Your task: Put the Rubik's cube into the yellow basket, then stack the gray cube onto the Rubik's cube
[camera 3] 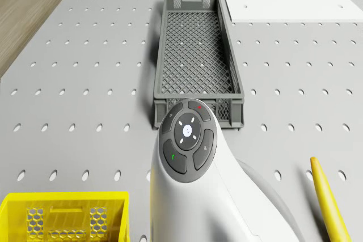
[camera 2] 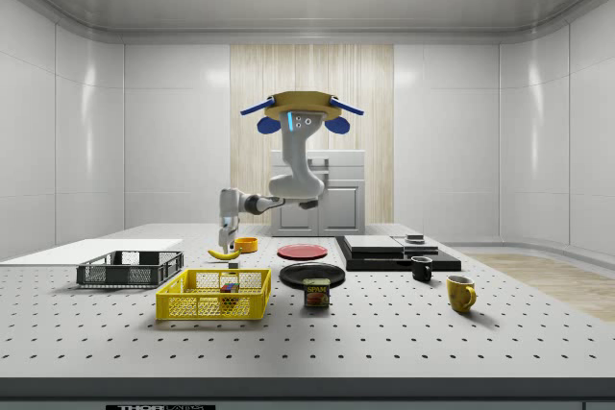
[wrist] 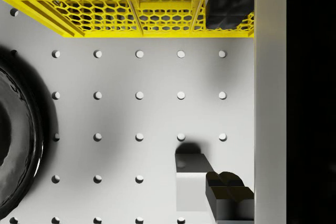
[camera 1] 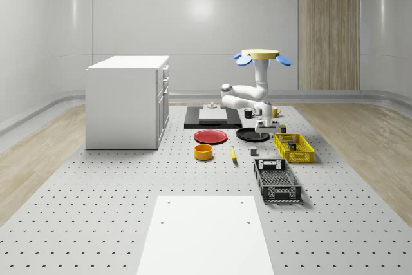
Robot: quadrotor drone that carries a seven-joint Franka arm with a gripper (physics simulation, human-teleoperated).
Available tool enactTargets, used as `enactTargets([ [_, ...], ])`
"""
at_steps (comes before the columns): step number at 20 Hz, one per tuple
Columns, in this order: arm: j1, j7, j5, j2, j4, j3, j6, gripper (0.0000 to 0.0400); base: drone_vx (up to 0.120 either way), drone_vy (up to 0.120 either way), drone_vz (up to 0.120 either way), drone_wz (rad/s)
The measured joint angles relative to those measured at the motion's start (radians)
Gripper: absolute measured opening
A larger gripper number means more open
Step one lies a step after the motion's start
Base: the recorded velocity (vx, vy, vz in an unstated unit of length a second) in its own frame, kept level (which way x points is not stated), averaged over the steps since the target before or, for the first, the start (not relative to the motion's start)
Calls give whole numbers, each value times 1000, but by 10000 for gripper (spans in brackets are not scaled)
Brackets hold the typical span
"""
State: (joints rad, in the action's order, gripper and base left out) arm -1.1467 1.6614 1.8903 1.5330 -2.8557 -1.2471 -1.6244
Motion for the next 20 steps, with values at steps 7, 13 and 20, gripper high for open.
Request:
enactTargets([
  [7,0,0,0,-1,0,0,1,400,0,-120,-86,0],
  [13,0,0,1,-1,0,0,1,400,0,-120,-20,0],
  [20,1,-1,1,-2,0,0,2,400,0,-91,-23,0],
])
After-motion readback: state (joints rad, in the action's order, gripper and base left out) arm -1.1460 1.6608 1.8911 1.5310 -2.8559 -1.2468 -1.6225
